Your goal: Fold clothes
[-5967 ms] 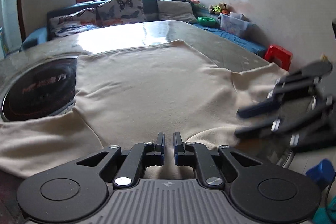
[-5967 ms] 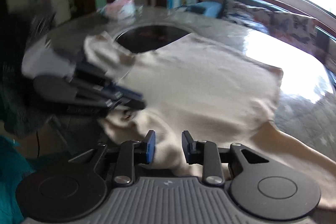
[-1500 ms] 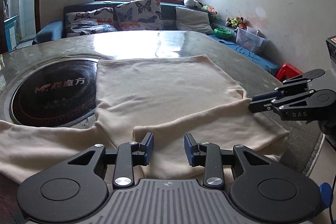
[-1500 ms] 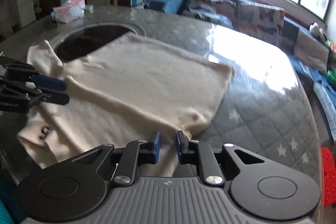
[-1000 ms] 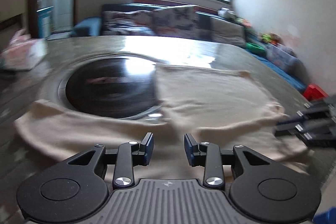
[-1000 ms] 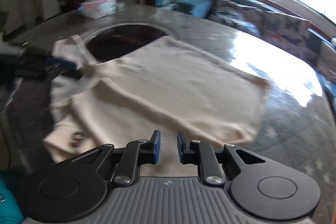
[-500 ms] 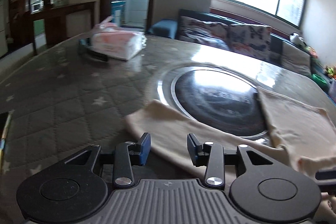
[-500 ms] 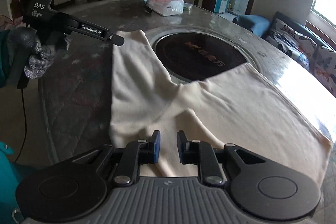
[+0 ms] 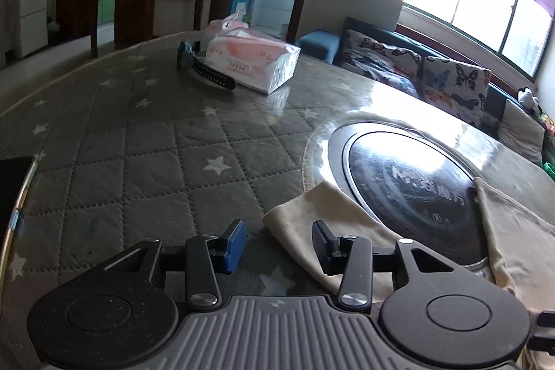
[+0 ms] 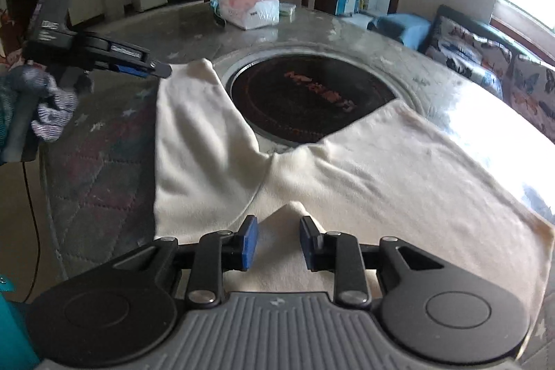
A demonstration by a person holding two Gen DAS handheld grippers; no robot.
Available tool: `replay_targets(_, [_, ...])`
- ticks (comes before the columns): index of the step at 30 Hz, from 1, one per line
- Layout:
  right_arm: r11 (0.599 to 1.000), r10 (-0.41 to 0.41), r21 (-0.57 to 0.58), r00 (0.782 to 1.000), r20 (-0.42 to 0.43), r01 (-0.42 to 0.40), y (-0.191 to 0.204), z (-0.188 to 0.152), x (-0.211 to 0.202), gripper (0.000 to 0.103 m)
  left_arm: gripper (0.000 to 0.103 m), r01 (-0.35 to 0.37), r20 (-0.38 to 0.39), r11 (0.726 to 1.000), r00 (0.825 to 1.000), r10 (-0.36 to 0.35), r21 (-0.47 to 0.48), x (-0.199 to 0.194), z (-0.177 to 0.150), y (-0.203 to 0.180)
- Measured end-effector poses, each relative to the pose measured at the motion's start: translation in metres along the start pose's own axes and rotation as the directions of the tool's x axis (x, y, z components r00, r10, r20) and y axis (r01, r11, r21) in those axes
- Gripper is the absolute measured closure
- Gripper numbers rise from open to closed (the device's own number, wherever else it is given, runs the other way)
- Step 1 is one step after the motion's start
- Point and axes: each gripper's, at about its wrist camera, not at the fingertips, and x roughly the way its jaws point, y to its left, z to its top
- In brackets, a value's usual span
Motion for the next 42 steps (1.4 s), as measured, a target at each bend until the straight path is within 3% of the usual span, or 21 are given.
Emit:
replay_targets(5, [1.000, -0.022, -0.003, 0.999, 0.029, 0.022, -0.002, -0.001, -0.013, 0.076, 0.067, 0.000, -0.005, 1.000, 1.000, 0.000, 0.021, 0.006, -0.001, -0.008])
replay_targets(6, [1.000, -0.027, 0.002, 0.999, 0.035, 0.027, -0.003, -0.001, -0.016, 0.076, 0.071, -0.002, -0.004, 1.000, 1.000, 0.002, 0.020, 0.007, -0.001, -0.009])
replay_targets(8, [0.999, -0.038, 0.014, 0.998, 0.046, 0.037, -0.006, -0.002, -0.022, 0.076, 0.090, -0.007, -0.001, 1.000, 1.000, 0.007, 0.008, 0.008, -0.001, -0.008])
replay_targets(10, [0.999, -0.048, 0.025, 0.997, 0.058, 0.047, -0.009, -0.003, -0.027, 0.076, 0.097, 0.005, 0.007, 1.000, 1.000, -0.005, -0.009, 0.007, -0.001, -0.006])
replay_targets(13, [0.996, -0.071, 0.056, 0.994, 0.082, 0.067, -0.015, -0.008, -0.041, 0.076, 0.098, 0.036, 0.032, 0.999, 0.999, -0.036, -0.013, -0.006, 0.000, -0.010])
replay_targets(17, [0.988, -0.119, 0.111, 0.988, 0.102, 0.108, -0.029, -0.021, -0.059, 0.076, 0.098, 0.148, 0.081, 0.989, 0.985, -0.149, 0.020, -0.042, 0.006, -0.037])
replay_targets(19, [0.981, -0.145, 0.141, 0.983, 0.110, 0.129, -0.037, -0.028, -0.067, 0.076, 0.098, 0.221, 0.106, 0.973, 0.968, -0.226, 0.063, -0.065, 0.009, -0.059])
replay_targets(23, [0.964, -0.198, 0.202, 0.973, 0.123, 0.170, -0.053, -0.043, -0.085, 0.076, 0.098, 0.361, 0.123, 0.920, 0.917, -0.380, 0.151, -0.104, 0.007, -0.108])
replay_targets(30, [0.922, -0.286, 0.309, 0.949, 0.130, 0.235, -0.079, -0.073, -0.114, 0.076, 0.098, 0.563, 0.043, 0.774, 0.800, -0.599, 0.290, -0.140, -0.021, -0.193])
replay_targets(38, [0.875, -0.342, 0.402, 0.933, 0.114, 0.271, -0.098, -0.101, -0.131, 0.076, 0.097, 0.699, -0.138, 0.641, 0.703, -0.698, 0.318, -0.120, -0.068, -0.259])
replay_targets(42, [0.858, -0.353, 0.430, 0.930, 0.099, 0.280, -0.104, -0.108, -0.131, 0.076, 0.093, 0.719, -0.238, 0.609, 0.690, -0.683, 0.335, -0.105, -0.090, -0.271])
